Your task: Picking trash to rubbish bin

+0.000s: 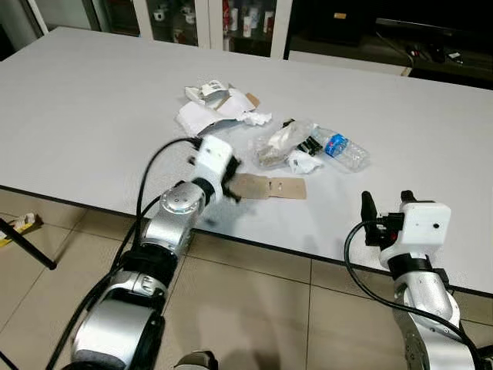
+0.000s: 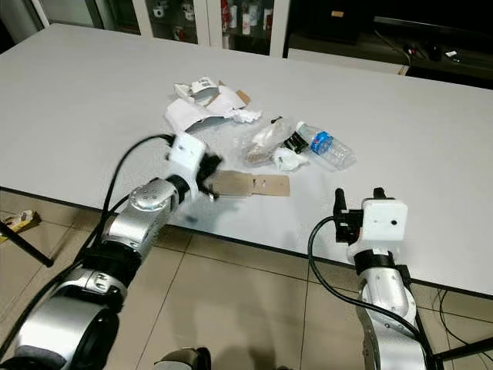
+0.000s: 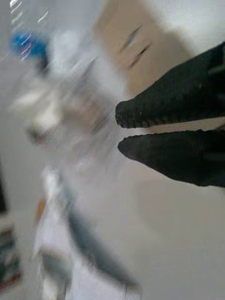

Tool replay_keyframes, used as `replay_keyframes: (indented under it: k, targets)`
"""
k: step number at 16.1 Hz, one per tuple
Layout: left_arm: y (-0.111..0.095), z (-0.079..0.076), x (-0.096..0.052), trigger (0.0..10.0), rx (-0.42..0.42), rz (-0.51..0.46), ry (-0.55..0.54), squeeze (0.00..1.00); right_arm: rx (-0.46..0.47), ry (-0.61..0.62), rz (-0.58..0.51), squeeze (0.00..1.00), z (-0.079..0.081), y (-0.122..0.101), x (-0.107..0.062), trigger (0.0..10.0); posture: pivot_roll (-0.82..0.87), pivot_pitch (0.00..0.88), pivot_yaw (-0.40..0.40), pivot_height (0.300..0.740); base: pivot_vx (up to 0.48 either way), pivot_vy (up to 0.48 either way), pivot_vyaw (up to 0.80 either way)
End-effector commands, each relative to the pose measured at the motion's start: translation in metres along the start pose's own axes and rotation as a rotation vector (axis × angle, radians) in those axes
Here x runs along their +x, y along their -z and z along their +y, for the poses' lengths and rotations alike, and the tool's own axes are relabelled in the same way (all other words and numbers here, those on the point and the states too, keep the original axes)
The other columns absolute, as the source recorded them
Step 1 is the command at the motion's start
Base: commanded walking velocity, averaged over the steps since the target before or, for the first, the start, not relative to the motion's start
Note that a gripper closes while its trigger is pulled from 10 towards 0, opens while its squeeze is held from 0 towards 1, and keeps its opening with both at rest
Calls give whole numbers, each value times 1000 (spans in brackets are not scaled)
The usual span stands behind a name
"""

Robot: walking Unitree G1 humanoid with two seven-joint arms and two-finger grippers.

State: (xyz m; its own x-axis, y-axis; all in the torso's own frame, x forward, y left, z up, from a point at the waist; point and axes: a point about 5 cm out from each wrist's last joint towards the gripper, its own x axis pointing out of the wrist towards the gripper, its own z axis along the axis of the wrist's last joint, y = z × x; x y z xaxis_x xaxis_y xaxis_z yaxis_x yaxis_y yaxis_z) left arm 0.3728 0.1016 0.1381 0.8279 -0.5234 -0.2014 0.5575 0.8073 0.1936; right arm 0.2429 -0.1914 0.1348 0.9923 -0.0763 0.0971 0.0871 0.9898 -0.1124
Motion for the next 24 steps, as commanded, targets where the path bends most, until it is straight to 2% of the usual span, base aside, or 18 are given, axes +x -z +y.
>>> replay_keyframes:
  k: [1,5,9,13,15,20,22,24]
  targets:
    - [-1,-6,2,10000,9,36,89,1000,-9,9,2,0,-3,1,1,10000,158,71,-35,740,0,0,0]
    - [-24,2,5,10000,37,-19,162,1000,-9,11,0,0,-2,0,1,10000,158,71,-35,740,0,0,0]
    - [-26,10,4,10000,155,19,195,1000,-6,14,3,0,-1,1,0,10000,151,71,-24,740,0,0,0]
    - [-18,10,3,10000,248,81,245,1000,-2,13,6,0,-1,2,-1,10000,151,75,-22,740,0,0,0]
    - [-15,10,2,10000,260,97,259,1000,-2,13,7,0,0,3,-1,10000,151,75,-22,740,0,0,0]
    - [-6,10,4,10000,323,124,245,1000,0,10,9,0,1,3,-1,10000,149,78,-22,740,0,0,0]
    - [-3,9,4,10000,322,129,242,1000,0,10,9,0,2,3,-1,10000,149,78,-22,740,0,0,0]
    - [3,10,2,10000,373,142,224,1000,-1,11,11,0,1,3,-2,10000,144,82,-23,740,0,0,0]
